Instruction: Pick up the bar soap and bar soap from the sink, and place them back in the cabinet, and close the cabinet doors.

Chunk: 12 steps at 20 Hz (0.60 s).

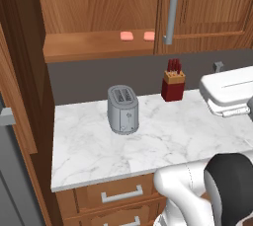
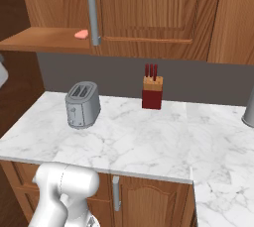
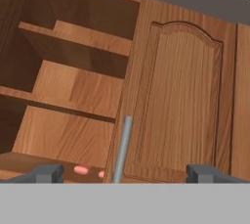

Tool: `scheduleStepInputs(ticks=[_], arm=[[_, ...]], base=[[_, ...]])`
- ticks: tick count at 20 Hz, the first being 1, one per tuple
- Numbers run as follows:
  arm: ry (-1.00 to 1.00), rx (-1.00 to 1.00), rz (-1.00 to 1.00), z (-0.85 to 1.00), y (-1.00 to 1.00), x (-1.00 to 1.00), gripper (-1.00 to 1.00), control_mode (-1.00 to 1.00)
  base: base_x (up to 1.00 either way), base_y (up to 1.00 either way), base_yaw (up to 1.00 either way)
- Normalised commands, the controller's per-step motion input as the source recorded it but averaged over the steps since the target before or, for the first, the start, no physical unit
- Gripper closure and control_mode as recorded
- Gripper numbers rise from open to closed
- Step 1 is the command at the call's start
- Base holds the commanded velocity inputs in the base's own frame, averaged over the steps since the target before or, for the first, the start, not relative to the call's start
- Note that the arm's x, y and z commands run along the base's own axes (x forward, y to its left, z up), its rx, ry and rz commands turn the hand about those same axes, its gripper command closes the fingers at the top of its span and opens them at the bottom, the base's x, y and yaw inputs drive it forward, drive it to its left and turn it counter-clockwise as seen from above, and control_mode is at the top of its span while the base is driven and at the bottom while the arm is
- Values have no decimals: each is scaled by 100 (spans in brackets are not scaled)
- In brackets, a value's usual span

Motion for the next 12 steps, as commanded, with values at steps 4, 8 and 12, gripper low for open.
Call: scheduleStepInputs(ticks=[4, 8, 12], arm=[[0, 0, 0, 0, 31, -4, -100, -100], [0, 0, 0, 0, 39, -17, -100, -100], [0, 0, 0, -2, 43, -13, -100, -100]], base=[[0, 0, 0], [0, 0, 0], [0, 0, 0]])
